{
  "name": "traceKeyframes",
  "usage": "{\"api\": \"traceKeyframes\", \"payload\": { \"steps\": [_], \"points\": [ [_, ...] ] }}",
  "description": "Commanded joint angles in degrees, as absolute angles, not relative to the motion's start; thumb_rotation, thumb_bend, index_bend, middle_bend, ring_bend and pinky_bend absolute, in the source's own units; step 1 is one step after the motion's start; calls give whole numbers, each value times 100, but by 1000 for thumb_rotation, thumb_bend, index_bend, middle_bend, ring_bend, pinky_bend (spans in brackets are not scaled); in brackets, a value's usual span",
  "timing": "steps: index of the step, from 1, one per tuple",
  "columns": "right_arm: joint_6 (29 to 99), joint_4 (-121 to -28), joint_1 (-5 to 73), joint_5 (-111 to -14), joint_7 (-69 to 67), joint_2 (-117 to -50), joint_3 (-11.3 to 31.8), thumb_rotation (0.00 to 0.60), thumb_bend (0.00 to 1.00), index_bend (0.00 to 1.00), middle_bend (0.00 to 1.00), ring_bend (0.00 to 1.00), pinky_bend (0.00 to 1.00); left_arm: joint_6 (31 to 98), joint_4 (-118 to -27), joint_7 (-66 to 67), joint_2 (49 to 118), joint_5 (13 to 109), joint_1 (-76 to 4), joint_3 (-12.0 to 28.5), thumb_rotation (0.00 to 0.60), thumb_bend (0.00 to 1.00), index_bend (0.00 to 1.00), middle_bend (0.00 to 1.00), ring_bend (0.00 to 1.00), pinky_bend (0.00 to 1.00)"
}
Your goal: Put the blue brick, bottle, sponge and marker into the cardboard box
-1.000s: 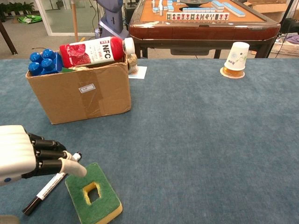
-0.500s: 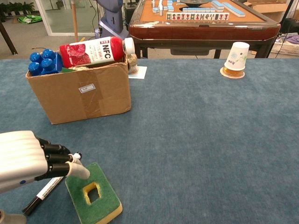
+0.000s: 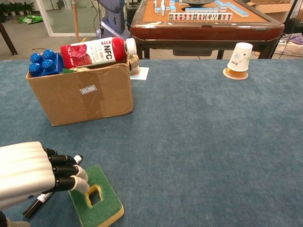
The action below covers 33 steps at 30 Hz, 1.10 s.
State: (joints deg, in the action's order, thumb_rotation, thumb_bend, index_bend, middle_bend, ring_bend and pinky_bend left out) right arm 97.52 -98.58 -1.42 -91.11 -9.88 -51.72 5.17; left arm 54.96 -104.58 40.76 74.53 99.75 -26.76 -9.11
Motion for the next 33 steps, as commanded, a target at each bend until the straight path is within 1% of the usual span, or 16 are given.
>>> {"api": "traceKeyframes", "payload": {
  "steps": [1, 2, 3, 4, 5, 7, 8, 10, 12, 14, 16, 18, 27, 33],
  "points": [
    [9749, -9860, -141, -9118, -986, -5173, 518, 600, 235, 323, 307, 292, 411, 5573, -10353, 4118, 7524, 10087, -2654, -930, 600, 107, 270, 260, 224, 424],
    [9747, -9859, -141, -9119, -984, -5175, 518, 600, 235, 323, 307, 292, 411, 5614, -10311, 4091, 7556, 10148, -2654, -933, 600, 107, 274, 287, 238, 435],
    [9744, -9857, -140, -9121, -982, -5177, 519, 600, 235, 323, 307, 292, 411, 5636, -10277, 4065, 7574, 10196, -2661, -937, 600, 107, 280, 344, 272, 463],
    [9742, -9856, -139, -9121, -980, -5179, 520, 600, 235, 323, 307, 292, 411, 5650, -10251, 4033, 7584, 10232, -2670, -940, 600, 107, 287, 428, 326, 507],
    [9738, -9856, -138, -9120, -978, -5181, 522, 600, 235, 323, 307, 292, 411, 5666, -10223, 3985, 7594, 10274, -2680, -948, 600, 107, 290, 474, 356, 531],
    [9732, -9859, -136, -9120, -977, -5180, 523, 600, 236, 323, 307, 292, 411, 5704, -10171, 3899, 7610, 10383, -2707, -966, 600, 107, 292, 623, 451, 604],
    [9727, -9858, -134, -9117, -978, -5181, 525, 600, 235, 323, 307, 292, 411, 5722, -10143, 3828, 7613, 10439, -2722, -983, 600, 108, 293, 670, 483, 631],
    [9719, -9859, -133, -9117, -979, -5178, 525, 600, 235, 323, 307, 292, 411, 5738, -10103, 3712, 7623, 10522, -2752, -1009, 600, 107, 294, 825, 602, 745],
    [9717, -9859, -132, -9125, -979, -5179, 525, 600, 235, 323, 307, 292, 411, 5744, -10053, 3602, 7641, 10604, -2793, -1024, 600, 107, 299, 919, 682, 816],
    [9720, -9859, -134, -9137, -978, -5179, 522, 600, 235, 323, 307, 292, 411, 5751, -10009, 3456, 7676, 10656, -2830, -1033, 600, 107, 313, 985, 759, 877],
    [9721, -9859, -135, -9140, -978, -5179, 523, 600, 235, 323, 307, 292, 411, 5757, -9967, 3393, 7709, 10680, -2851, -1022, 600, 107, 342, 1000, 830, 925],
    [9715, -9857, -133, -9137, -979, -5180, 524, 600, 235, 323, 307, 292, 411, 5728, -9949, 3366, 7733, 10647, -2865, -1005, 600, 108, 357, 1000, 858, 948],
    [9685, -9865, -123, -9154, -963, -5180, 518, 600, 235, 323, 307, 292, 411, 5499, -9930, 3521, 7770, 10290, -2886, -886, 600, 107, 357, 1000, 865, 955],
    [9673, -9863, -119, -9150, -962, -5181, 520, 600, 235, 323, 307, 292, 411, 5463, -9863, 3538, 7823, 10161, -2897, -833, 600, 107, 354, 1000, 862, 950]
  ]
}}
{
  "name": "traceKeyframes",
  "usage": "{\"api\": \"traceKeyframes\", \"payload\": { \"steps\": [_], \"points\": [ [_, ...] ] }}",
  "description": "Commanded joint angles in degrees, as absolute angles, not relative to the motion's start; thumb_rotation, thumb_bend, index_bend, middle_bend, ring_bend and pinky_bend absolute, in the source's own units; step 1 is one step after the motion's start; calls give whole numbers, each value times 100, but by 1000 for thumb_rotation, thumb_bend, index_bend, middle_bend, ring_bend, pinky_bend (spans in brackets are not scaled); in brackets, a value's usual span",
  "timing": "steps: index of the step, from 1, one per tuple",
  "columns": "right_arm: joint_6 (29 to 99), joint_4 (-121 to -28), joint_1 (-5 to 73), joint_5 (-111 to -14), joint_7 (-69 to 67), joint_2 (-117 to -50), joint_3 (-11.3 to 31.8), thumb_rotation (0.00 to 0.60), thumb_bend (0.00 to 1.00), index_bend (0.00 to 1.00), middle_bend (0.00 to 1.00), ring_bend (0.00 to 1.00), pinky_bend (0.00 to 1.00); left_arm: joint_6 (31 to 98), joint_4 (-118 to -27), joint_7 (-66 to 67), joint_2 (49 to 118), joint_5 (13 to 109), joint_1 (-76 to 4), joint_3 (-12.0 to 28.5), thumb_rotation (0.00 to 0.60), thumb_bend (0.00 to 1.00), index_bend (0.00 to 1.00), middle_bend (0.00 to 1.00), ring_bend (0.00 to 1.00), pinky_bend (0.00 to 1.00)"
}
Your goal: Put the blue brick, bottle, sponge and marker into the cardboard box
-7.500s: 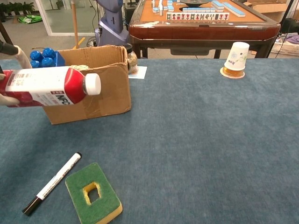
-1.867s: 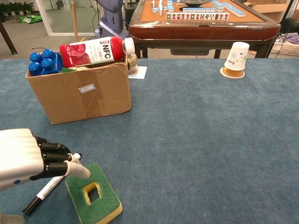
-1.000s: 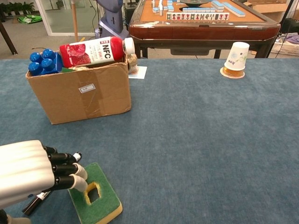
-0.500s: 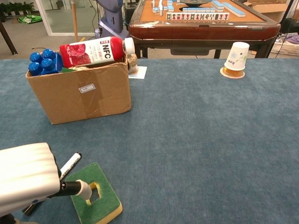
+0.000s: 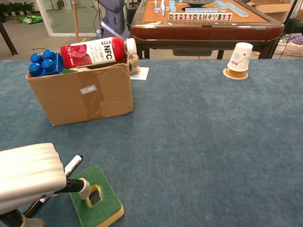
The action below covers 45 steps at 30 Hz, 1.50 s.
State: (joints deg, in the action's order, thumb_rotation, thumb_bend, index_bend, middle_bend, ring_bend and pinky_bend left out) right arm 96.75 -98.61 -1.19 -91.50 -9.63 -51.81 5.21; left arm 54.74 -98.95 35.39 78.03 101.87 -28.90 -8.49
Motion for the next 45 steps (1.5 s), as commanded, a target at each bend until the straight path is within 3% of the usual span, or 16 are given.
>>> {"api": "traceKeyframes", "payload": {
  "steps": [1, 31, 37, 45],
  "points": [
    [9672, -9863, -119, -9151, -961, -5181, 519, 600, 235, 323, 307, 292, 411, 5451, -9853, 3539, 7830, 10141, -2900, -830, 600, 108, 353, 1000, 862, 949],
    [9646, -9869, -111, -9146, -994, -5166, 524, 600, 235, 323, 307, 292, 411, 5262, -9737, 3676, 8072, 9775, -2990, -798, 600, 111, 370, 1000, 857, 944],
    [9654, -9863, -114, -9140, -1011, -5165, 529, 600, 235, 323, 307, 292, 411, 5296, -9703, 3652, 8108, 9753, -2983, -819, 600, 240, 444, 1000, 849, 938],
    [9650, -9869, -114, -9139, -1010, -5162, 529, 600, 235, 323, 307, 292, 411, 5316, -9769, 3706, 8059, 9656, -2953, -854, 600, 317, 456, 1000, 845, 936]
  ]
}}
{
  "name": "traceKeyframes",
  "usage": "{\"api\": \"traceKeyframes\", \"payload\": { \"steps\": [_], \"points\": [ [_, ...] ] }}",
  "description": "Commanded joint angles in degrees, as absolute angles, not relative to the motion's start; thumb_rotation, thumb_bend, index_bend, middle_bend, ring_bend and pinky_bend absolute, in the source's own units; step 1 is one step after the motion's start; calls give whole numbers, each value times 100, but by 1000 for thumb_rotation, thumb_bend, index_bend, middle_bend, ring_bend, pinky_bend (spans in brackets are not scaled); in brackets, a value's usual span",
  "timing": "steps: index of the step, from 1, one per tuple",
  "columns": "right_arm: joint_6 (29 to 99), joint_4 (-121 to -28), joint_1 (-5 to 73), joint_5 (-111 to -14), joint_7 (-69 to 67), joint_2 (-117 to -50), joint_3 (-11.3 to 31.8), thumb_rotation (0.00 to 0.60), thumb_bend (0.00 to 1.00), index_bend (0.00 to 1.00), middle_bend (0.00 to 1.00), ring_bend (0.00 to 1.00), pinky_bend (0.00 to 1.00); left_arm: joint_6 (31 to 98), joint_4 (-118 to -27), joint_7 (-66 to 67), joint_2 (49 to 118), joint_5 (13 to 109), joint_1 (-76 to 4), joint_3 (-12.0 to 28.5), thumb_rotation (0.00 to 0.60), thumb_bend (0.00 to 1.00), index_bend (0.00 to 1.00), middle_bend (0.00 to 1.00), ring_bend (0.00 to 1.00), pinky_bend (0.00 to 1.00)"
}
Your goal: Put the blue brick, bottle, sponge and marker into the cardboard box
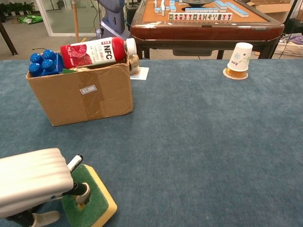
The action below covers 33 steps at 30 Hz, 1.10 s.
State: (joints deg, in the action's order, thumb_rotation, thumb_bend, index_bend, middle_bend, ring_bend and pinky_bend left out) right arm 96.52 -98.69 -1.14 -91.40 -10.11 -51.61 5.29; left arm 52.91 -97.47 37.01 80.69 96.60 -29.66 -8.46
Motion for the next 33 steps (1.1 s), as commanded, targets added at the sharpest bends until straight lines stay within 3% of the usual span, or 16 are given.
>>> {"api": "traceKeyframes", "payload": {
  "steps": [1, 20, 33],
  "points": [
    [9649, -9870, -113, -9138, -1010, -5163, 529, 600, 235, 323, 307, 292, 411, 5331, -9784, 3705, 8049, 9662, -2949, -860, 600, 319, 457, 1000, 845, 936],
    [9648, -9867, -111, -9144, -1011, -5166, 529, 600, 235, 323, 307, 292, 411, 5645, -10149, 3780, 7722, 9833, -2820, -992, 600, 319, 480, 1000, 845, 936],
    [9650, -9869, -111, -9150, -1005, -5167, 528, 600, 235, 323, 307, 292, 411, 6010, -10609, 3769, 7238, 10065, -2761, -939, 600, 324, 581, 1000, 843, 929]
  ]
}}
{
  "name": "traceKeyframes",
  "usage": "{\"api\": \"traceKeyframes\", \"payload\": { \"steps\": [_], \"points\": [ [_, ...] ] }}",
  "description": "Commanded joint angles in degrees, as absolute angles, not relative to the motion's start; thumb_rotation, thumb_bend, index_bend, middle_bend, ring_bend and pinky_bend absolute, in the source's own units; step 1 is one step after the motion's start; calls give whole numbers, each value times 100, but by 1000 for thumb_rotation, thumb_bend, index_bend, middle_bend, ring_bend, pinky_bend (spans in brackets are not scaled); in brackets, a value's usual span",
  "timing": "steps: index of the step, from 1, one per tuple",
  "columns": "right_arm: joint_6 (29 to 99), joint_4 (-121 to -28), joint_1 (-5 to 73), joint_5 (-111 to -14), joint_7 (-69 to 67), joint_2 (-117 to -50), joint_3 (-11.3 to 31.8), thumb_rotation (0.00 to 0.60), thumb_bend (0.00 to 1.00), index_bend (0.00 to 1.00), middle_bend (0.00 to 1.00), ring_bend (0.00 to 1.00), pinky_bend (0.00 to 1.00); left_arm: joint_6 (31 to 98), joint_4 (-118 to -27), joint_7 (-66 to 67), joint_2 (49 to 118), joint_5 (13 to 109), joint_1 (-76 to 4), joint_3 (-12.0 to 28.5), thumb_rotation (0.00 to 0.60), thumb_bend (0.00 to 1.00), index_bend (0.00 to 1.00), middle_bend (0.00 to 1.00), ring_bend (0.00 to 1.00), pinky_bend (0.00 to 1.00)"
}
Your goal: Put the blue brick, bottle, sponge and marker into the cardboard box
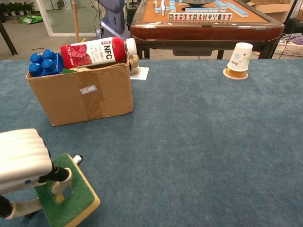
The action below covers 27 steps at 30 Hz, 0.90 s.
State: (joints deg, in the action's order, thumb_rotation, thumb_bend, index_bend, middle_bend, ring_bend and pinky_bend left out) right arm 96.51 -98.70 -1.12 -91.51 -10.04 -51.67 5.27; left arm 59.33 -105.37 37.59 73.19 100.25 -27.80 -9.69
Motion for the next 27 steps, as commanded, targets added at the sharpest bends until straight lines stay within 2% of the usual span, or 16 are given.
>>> {"api": "traceKeyframes", "payload": {
  "steps": [1, 9, 18, 27],
  "points": [
    [9648, -9869, -110, -9147, -1005, -5167, 529, 600, 235, 323, 307, 292, 411, 6068, -10655, 3787, 7174, 10081, -2750, -911, 600, 324, 585, 1000, 843, 929],
    [9608, -9876, -92, -9139, -971, -5176, 526, 600, 235, 323, 307, 292, 411, 6518, -11011, 3972, 6767, 10103, -2690, -551, 600, 323, 608, 1000, 841, 929],
    [9592, -9885, -84, -9136, -940, -5185, 524, 600, 235, 323, 307, 292, 411, 6879, -11547, 4259, 6339, 9674, -2711, 147, 600, 321, 618, 1000, 833, 928],
    [9564, -9894, -73, -9131, -908, -5192, 521, 600, 235, 323, 307, 292, 411, 6719, -11565, 4428, 6264, 9010, -2994, 731, 600, 321, 637, 1000, 831, 927]
  ]
}}
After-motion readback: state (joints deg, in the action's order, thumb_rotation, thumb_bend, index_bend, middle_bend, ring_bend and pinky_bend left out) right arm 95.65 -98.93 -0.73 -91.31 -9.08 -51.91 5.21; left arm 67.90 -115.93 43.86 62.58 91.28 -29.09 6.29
